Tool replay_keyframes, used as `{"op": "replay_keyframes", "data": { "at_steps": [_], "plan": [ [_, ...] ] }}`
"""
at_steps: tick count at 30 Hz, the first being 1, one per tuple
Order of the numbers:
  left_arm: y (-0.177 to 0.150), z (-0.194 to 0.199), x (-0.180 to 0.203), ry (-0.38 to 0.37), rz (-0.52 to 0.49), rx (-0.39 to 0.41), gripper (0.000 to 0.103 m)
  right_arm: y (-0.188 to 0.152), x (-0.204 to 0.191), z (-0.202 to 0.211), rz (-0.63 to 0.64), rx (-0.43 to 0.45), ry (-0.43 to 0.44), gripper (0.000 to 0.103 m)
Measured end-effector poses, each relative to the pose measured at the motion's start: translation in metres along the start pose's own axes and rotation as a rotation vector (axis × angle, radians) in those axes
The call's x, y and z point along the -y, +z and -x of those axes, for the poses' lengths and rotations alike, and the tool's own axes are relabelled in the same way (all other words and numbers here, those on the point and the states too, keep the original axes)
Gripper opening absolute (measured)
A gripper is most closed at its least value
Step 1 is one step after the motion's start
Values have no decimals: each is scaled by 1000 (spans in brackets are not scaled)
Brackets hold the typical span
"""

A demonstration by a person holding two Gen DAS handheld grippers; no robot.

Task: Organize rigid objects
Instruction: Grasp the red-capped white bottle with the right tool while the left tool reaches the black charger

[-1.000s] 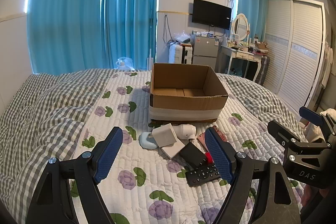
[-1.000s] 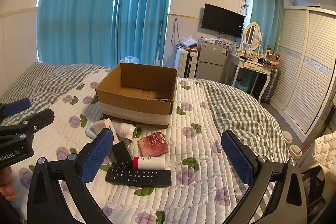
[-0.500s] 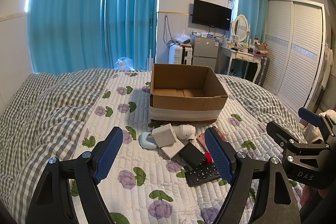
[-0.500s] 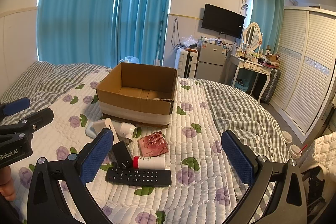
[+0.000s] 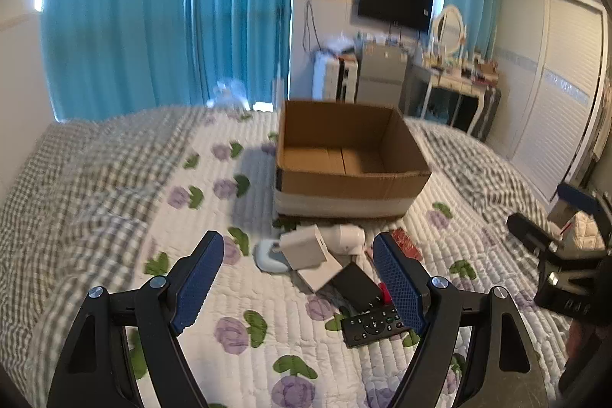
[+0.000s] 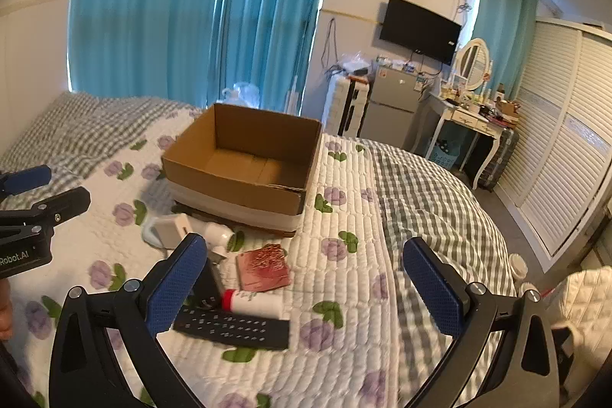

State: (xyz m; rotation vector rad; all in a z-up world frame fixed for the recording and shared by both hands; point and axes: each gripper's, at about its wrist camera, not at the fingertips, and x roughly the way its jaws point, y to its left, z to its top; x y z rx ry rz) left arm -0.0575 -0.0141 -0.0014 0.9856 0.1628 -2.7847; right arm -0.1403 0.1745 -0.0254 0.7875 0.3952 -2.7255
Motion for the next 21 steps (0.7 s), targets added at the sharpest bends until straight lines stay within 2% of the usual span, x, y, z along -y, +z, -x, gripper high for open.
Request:
{"op": "replay_keyframes", "data": {
  "at_steps": [3, 5, 9, 14, 21],
  "plan": [
    [-7, -38, 9, -4, -5, -89, 83, 4, 3, -30, 28, -50, 0, 103],
    [-15, -60, 17, 21, -19, -132, 83, 2, 2, -49, 44, -75, 17, 103],
    [-37, -108, 21, 47, -27, -244, 83, -20, -10, -89, 105, -156, 55, 103],
    [-59, -130, 12, 55, 10, -299, 83, -58, -23, -129, 119, -290, 126, 103],
    [-72, -144, 0, 85, 50, -349, 83, -77, -41, -158, 186, -401, 173, 103]
  ]
}}
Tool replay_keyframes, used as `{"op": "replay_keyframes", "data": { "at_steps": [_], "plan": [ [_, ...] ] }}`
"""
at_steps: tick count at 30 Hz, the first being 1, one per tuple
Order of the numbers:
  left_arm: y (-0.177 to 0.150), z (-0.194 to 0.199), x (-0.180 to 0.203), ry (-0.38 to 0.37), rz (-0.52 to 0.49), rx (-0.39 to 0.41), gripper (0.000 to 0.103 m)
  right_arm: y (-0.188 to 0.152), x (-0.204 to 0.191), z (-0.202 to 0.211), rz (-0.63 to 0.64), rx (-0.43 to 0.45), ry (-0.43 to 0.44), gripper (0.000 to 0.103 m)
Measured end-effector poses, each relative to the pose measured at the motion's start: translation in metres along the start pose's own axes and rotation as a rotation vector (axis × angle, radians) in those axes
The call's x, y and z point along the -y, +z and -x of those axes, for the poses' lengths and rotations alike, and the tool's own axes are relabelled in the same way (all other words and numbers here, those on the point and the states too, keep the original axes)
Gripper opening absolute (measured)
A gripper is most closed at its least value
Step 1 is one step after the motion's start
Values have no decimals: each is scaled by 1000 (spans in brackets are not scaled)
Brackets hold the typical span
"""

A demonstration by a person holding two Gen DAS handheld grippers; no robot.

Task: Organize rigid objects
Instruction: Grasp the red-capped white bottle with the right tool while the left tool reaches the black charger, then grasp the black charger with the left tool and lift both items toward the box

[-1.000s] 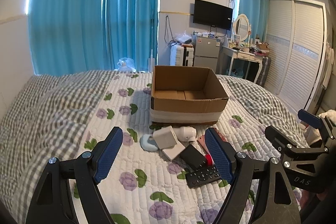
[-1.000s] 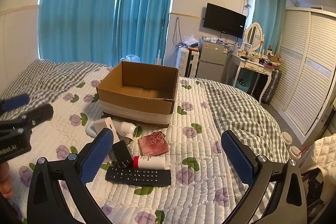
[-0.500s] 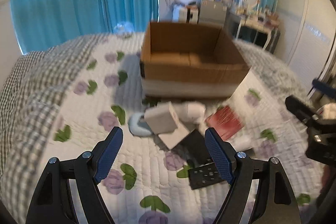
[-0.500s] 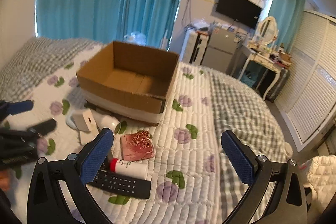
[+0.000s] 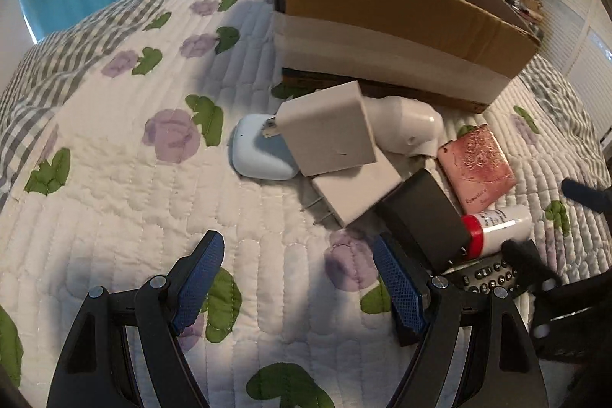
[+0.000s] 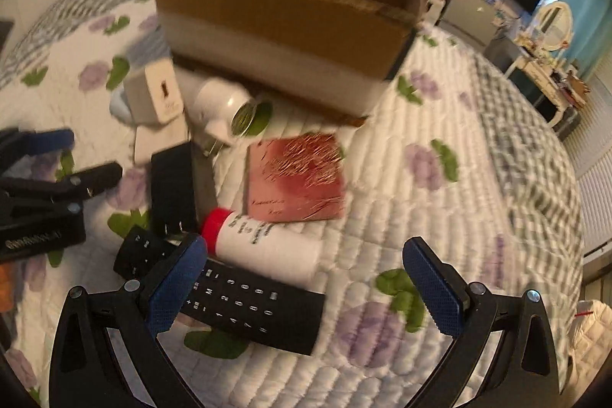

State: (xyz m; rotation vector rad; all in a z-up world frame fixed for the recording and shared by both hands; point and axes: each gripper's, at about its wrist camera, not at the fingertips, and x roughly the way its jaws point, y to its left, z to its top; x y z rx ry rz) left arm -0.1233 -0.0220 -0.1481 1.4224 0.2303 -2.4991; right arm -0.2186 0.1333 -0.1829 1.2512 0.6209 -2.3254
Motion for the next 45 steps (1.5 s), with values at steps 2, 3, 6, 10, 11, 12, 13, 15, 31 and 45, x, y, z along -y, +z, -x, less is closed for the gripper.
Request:
{"op": "replay_keyframes", "data": {
  "at_steps": [2, 3, 6, 10, 11, 12, 13, 15, 31, 45],
  "plan": [
    [1, 2, -1, -4, 10, 0, 83, 0, -3, -11, -18, -29, 9, 100],
    [1, 4, -1, -12, 14, 3, 83, 0, -3, -16, -35, -40, 21, 99],
    [2, 9, -1, -22, 16, 11, 83, -1, -7, -28, -60, -64, 29, 98],
    [3, 13, 3, -27, 7, 14, 83, -5, -10, -36, -86, -75, 50, 98],
    [4, 14, 4, -29, 5, 14, 83, -5, -12, -40, -75, -89, 46, 93],
    [4, 16, 5, -34, 3, 15, 83, -5, -14, -43, -67, -96, 52, 84],
    [6, 15, 4, -38, 3, 15, 83, -6, -14, -45, -68, -98, 58, 82],
    [7, 17, 5, -40, 5, 14, 83, -8, -13, -43, -73, -88, 59, 82],
    [17, -13, 57, -210, 45, -89, 80, -9, 57, 10, -225, 55, -54, 82],
    [6, -14, 43, -327, 14, -144, 45, -20, 63, 14, -256, 65, -53, 82]
  ]
}}
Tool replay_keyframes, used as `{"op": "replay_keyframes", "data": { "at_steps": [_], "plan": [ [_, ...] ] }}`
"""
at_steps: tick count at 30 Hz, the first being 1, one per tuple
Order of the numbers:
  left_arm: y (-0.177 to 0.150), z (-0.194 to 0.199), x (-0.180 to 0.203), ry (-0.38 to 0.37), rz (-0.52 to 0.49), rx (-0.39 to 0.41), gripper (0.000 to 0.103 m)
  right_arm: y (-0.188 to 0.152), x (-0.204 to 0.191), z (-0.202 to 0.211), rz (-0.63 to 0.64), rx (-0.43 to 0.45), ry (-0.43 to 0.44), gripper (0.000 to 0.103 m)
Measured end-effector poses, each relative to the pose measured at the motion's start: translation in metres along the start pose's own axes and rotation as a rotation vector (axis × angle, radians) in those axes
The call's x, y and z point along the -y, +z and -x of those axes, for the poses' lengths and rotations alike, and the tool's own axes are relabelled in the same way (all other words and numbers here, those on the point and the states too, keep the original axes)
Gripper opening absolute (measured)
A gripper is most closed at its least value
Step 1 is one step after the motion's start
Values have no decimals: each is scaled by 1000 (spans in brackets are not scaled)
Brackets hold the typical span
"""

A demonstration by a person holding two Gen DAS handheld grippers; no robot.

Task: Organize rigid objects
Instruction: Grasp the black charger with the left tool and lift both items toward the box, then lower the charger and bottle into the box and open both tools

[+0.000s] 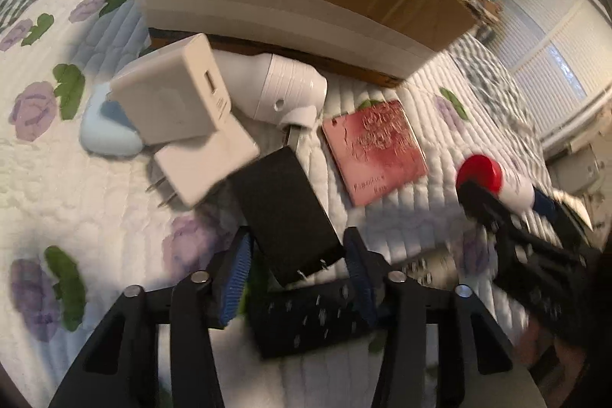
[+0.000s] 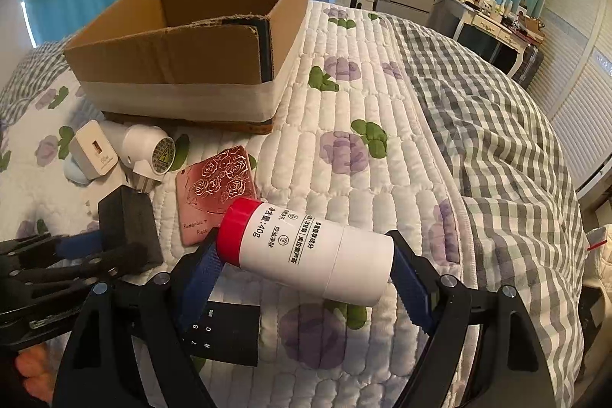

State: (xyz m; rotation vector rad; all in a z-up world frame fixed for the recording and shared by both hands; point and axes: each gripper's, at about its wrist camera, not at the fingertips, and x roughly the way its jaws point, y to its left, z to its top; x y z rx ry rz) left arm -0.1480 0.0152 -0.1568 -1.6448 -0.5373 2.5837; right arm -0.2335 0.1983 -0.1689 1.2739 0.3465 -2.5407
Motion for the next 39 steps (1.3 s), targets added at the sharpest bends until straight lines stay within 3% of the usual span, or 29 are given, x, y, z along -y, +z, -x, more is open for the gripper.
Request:
{"op": "replay_keyframes", "data": {
  "at_steps": [7, 12, 15, 21, 25, 32, 39],
  "plan": [
    [2, 5, 4, 45, -61, -51, 42, 0, -11, 5, 46, 20, -19, 82],
    [10, -18, 22, 143, -62, -29, 46, -1, -13, 4, 63, 18, -27, 82],
    [9, -22, 15, 131, -41, -16, 45, -2, -11, 3, 57, 12, -24, 82],
    [1, 15, 16, 138, -61, 65, 39, 0, -12, 15, 55, 41, -5, 82],
    [1, 59, 20, 104, -89, 149, 38, 9, -18, 36, 80, 88, 1, 82],
    [49, 132, 36, 66, -163, 314, 38, 54, -21, 90, 76, 209, 36, 82],
    [121, 146, 36, 94, -222, 391, 38, 127, -33, 112, 127, 321, 27, 82]
  ]
}}
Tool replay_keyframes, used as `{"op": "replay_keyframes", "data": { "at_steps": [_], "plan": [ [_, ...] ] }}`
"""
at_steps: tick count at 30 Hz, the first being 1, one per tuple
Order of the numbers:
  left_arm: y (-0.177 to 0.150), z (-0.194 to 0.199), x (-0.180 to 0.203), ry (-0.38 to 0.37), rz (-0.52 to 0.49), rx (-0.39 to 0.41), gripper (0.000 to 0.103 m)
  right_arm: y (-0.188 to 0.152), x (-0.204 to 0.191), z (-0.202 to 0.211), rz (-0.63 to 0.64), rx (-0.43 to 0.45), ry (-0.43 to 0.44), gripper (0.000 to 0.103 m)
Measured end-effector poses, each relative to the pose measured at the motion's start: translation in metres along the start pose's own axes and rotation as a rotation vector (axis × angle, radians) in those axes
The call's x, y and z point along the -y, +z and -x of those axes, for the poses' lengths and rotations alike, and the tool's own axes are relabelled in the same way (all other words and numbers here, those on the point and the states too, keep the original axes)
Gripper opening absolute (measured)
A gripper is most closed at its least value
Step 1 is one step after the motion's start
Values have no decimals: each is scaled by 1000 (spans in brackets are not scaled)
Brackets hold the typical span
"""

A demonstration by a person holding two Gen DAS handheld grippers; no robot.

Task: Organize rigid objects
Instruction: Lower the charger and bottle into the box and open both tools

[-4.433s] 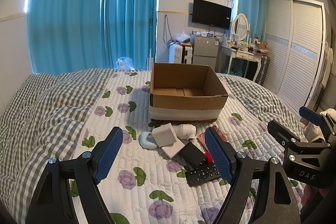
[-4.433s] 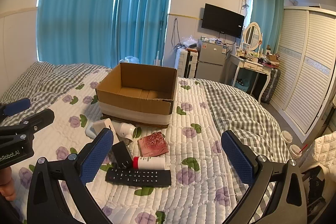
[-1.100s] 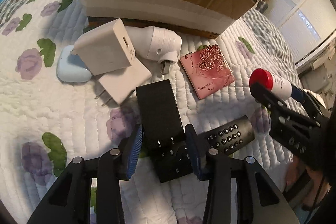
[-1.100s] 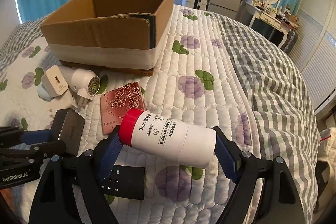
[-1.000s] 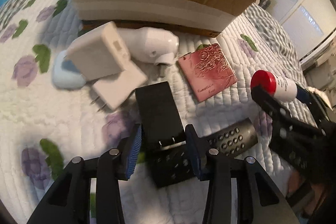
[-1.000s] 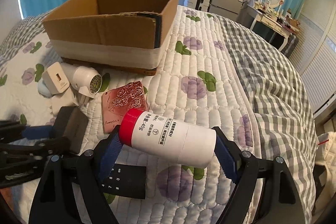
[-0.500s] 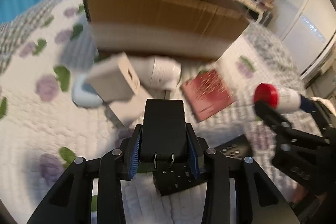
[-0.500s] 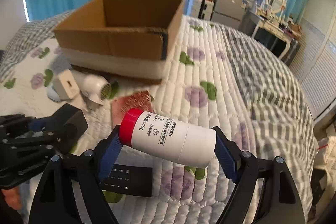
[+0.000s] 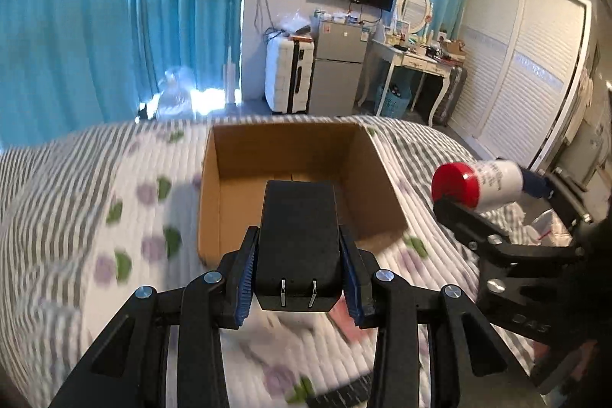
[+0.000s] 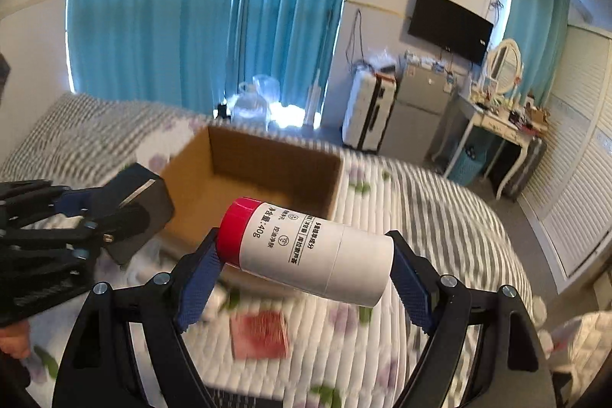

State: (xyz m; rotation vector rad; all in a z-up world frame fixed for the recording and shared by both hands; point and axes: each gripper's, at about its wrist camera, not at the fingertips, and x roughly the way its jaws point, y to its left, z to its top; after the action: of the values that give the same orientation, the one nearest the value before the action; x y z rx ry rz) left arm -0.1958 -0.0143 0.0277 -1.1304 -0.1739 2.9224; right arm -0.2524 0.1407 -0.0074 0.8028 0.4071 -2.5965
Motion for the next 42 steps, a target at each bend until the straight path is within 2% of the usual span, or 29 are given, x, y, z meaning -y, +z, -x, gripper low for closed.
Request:
{"op": "replay_keyframes", "data": {
  "at_steps": [4, 7, 12, 17, 19, 20, 21, 28, 32, 35, 38, 42],
  "plan": [
    [24, -42, -13, 10, -2, 2, 38, 29, 4, -34, -26, 15, 23, 82],
    [28, -80, -22, 20, -4, -27, 38, 38, 7, -65, -40, 1, 28, 82],
    [13, -129, -22, 22, -45, -86, 39, 37, 11, -108, -51, -39, 43, 82],
    [2, -153, -21, 1, -64, -144, 42, 27, 13, -126, -46, -58, 54, 82],
    [5, -145, -21, -1, -65, -80, 50, 26, 16, -127, -59, -54, 53, 82],
    [8, -139, -22, 7, -62, -57, 64, 27, 19, -127, -63, -56, 55, 82],
    [11, -134, -22, 15, -58, -40, 70, 28, 21, -127, -66, -58, 58, 82],
    [34, -94, -47, 88, -15, 46, 70, 44, 16, -129, -64, -67, 60, 82],
    [40, -86, -68, 105, 34, 75, 73, 50, 9, -162, -104, -113, 67, 82],
    [36, -88, -73, 107, 43, 73, 73, 48, 4, -181, -98, -137, 33, 83],
    [32, -88, -72, 134, 31, 75, 73, 51, 4, -185, -109, -122, -27, 98],
    [34, -72, -68, 128, 37, 89, 73, 59, 10, -156, -121, -66, -21, 99]
  ]
}}
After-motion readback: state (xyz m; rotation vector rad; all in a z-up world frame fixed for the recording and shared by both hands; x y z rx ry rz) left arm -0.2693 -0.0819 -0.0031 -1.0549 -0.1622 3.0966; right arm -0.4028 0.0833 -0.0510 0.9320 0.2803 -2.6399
